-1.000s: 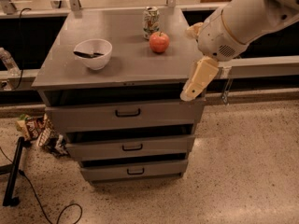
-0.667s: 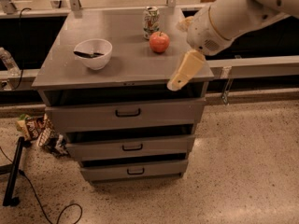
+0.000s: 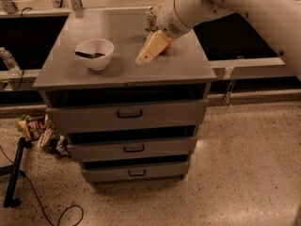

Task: Pick rxbar chocolate from white bowl and place on counter

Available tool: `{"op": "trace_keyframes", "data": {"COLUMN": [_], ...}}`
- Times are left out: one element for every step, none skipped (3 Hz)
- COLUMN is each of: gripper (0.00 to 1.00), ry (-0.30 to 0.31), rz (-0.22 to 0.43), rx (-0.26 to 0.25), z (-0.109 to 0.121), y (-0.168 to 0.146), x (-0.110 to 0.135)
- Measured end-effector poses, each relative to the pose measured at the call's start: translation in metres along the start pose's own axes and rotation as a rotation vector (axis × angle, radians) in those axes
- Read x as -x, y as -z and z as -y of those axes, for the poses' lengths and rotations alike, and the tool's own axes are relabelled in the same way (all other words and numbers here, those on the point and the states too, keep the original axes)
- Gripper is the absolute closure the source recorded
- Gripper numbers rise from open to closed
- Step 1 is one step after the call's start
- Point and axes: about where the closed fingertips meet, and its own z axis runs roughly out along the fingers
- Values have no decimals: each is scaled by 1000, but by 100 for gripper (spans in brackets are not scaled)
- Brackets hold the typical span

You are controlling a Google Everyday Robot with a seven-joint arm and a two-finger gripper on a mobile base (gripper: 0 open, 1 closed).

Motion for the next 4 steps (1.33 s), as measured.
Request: {"op": "trace_keyframes", "data": {"gripper": [0,0,0,0], "ry": [8,8,49,68], "rz": [92,92,132,167], "rx": [19,19,42,48], "z": [10,10,-5,-21], "y": [-49,-50,-66,-90], "x": [39,39,66,91]}}
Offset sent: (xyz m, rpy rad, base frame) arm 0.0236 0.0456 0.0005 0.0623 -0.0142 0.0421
